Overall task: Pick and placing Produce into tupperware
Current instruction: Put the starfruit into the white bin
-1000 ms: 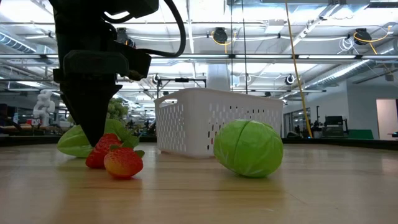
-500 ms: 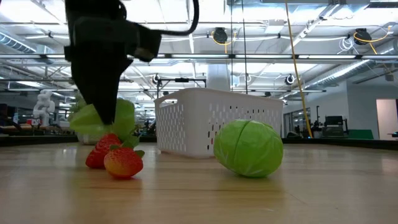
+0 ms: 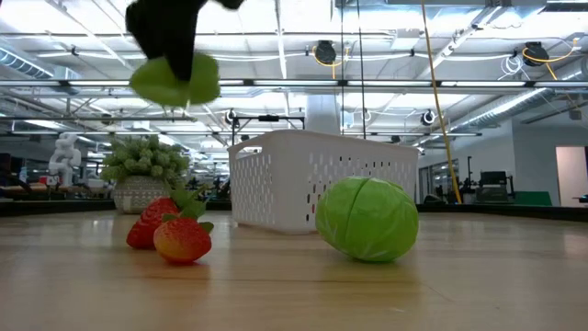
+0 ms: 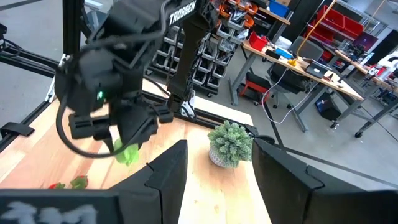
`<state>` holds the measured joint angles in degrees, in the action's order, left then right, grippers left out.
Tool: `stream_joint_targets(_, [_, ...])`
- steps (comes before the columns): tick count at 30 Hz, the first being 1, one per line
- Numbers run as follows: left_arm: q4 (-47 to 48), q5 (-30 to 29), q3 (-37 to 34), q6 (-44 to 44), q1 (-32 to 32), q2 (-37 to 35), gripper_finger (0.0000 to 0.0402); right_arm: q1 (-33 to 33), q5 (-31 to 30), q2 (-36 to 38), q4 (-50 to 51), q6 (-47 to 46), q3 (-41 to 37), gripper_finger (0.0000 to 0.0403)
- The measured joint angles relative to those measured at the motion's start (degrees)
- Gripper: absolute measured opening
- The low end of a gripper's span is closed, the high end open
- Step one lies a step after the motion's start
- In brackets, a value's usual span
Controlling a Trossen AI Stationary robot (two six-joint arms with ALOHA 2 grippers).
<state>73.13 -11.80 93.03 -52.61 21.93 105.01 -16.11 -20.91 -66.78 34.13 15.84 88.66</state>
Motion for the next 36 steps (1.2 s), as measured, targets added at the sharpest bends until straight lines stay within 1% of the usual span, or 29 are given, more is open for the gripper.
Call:
stream_joint_targets(2, [2.28,-1.42,2.90,0.85,-0.02,0.00,0.0238,0.00,0.00,0.00,-0.02,0.23,0.00,0.0171])
stream_joint_targets(6, [3.43,-4.55,7.42,4.29,-1.07,-0.02,0.0238,0.00,0.00,0.00,-0.07,0.47,0.00,0.0171])
stream_joint_targets(9, [3.30,-4.67,9.34,6.66,-3.18,-0.02,0.0238,0.00,0.00,0.00,-0.07,1.14,0.00,0.0171])
stream_joint_targets(14, [2.97,-2.86,10.70,10.96,-8.12,-0.02,0.0239,0.01,-0.02,0.00,-0.13,2.19,0.00,0.0171])
stream_joint_targets(18, [-1.37,-0.27,10.71,15.54,-12.01,-0.02,0.0239,0.01,-0.56,0.02,-0.13,4.02,0.00,0.0171])
stream_joint_targets(23, [-7.70,2.35,10.71,21.93,-15.78,-0.02,0.0239,0.03,-7.30,0.02,-0.13,6.64,0.00,0.0171])
stream_joint_targets(25, [-8.42,2.39,10.71,23.20,-17.06,-0.02,0.0239,0.08,-9.24,0.02,-0.13,7.90,0.00,0.0171])
stream_joint_targets(27, [-9.09,2.52,10.71,24.18,-18.25,0.01,0.0239,0.08,-9.59,0.02,-0.13,8.80,0.00,0.0171])
stream_joint_targets(31, [-11.96,4.11,10.80,26.60,-20.25,2.47,0.0239,0.23,-9.66,0.02,-0.55,9.45,0.00,0.0171])
stream_joint_targets(34, [-13.78,8.51,10.78,27.99,-21.43,5.70,0.0239,1.19,-9.71,0.04,-0.86,9.96,0.00,0.0171])
stream_joint_targets(36, [-13.13,10.91,10.77,28.28,-22.06,8.12,0.0239,2.17,-9.75,0.04,-0.89,9.94,0.00,0.0171])
